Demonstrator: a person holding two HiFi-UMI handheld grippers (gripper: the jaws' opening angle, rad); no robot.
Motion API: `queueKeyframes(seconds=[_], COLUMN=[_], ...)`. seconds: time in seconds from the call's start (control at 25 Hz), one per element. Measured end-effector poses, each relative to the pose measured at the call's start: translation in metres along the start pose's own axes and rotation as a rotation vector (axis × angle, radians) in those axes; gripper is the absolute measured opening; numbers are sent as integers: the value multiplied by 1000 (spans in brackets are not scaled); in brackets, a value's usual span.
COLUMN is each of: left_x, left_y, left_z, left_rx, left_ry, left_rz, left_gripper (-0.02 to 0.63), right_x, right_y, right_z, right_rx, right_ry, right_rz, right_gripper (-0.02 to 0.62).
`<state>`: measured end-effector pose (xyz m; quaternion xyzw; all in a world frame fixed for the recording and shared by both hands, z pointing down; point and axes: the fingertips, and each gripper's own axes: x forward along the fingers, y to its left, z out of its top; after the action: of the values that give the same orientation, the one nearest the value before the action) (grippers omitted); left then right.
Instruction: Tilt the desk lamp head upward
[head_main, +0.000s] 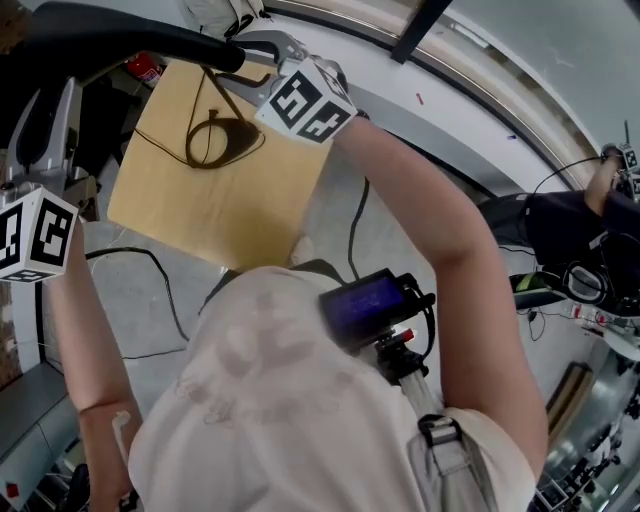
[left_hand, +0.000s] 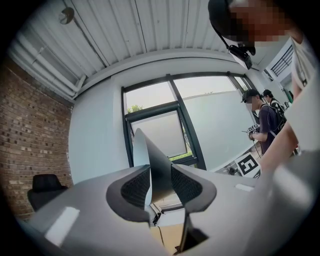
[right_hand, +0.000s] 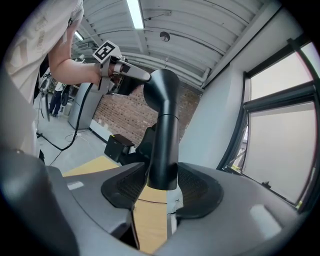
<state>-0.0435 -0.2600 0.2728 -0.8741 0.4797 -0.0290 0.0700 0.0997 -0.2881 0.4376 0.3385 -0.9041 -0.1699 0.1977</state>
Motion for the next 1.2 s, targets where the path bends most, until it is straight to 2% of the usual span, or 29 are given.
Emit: queueKeyframes(seconds=[0.16,0.24,0.48,0.68,0.84,1.04,1.2], left_x=[-9,-12,-25,-45,-62,-101,-137], left_y=[0,-1,-7,-11,-29,-45,-51], left_z=[12,15,-24,-47,-79,-138,-170], left_rx=[64,70,-53,-97,-147,-251,-282], left_ry=[-23,-31,3,16,60,156,214], left_rz=[69,88,103,130,124,142,106], left_gripper=[130,129,118,95,84,63,36], right_x=[-11,-17,-35,-41,-47,-57,-73], right_y=[1,3,18,31,40,62,85], right_z=[9,14,16,21,20,-9,-32], right_rx=[-4,8,96,141,226,348,452], right_ry=[-36,-57,-95,-142,-169,-124,-65], right_rz=[-1,3,41,67,77,103,102], right_gripper=[219,218,198,181,161,115,29])
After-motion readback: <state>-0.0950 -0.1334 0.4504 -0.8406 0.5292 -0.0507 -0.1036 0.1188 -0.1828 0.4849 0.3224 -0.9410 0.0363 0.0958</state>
